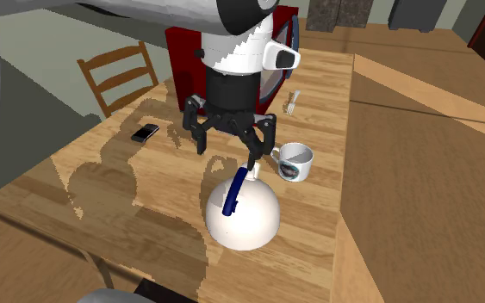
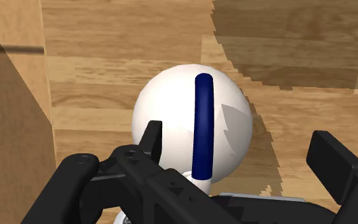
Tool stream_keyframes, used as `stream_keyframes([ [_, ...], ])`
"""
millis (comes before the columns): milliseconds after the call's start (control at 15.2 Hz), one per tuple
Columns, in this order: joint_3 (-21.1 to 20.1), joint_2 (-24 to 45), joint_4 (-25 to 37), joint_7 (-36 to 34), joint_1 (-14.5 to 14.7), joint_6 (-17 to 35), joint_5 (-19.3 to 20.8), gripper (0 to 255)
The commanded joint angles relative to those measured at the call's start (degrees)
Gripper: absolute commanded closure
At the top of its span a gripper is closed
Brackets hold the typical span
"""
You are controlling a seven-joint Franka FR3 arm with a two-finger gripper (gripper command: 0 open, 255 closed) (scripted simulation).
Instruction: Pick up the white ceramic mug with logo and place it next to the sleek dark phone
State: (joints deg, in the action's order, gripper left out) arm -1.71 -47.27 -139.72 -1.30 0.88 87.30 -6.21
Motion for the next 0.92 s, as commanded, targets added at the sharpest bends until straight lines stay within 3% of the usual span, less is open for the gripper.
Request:
stream_keyframes([
  [0,0.0,0.0,0.0,0.0,0.0,0.0,0.0,0],
  [858,4.6,25.4,6.0,6.6,-2.7,19.6,3.5,0],
])
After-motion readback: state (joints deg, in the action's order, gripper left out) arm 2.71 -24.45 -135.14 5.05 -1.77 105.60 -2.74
